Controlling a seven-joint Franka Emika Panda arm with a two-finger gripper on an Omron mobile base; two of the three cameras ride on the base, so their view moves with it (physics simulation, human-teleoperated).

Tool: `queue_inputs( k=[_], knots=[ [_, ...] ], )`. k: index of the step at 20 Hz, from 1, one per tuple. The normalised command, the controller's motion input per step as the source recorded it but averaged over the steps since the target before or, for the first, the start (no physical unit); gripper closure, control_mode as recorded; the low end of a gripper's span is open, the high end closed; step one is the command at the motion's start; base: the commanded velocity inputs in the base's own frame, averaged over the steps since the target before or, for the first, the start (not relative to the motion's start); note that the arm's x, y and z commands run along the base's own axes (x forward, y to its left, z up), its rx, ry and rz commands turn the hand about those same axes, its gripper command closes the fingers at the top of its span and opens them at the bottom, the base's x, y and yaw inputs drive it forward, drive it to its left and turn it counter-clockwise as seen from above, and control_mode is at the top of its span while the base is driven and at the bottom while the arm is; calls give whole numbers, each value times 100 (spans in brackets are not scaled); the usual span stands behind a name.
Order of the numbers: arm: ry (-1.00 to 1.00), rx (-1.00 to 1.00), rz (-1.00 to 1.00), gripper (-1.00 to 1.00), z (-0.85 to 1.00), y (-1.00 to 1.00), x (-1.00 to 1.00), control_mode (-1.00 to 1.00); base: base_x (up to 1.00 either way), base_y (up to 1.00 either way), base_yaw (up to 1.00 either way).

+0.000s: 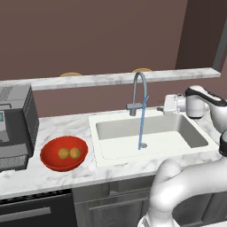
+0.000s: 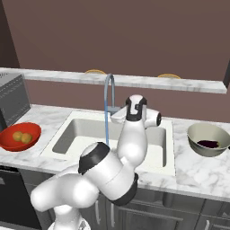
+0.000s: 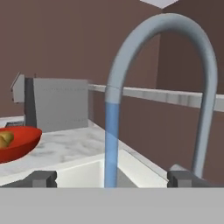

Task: Pick the apples from the sink and place them in one bowl. Place the eggplant in the other bowl. Then turn off the sink faucet.

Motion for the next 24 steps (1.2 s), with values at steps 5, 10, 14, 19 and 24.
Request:
queue_inputs(
  k=[5,10,14,19,24],
  knots=[
    [0,0,0,-100,-12,0,38,-100,0,0,0],
    [0,0,0,-100,-13,0,31,-100,0,0,0],
    [0,0,0,-100,-14,-1,27,-100,0,0,0],
    [0,0,0,-100,-17,-6,24,-100,0,0,0],
    [0,1,0,-100,-14,-11,23,-100,0,0,0]
  ],
)
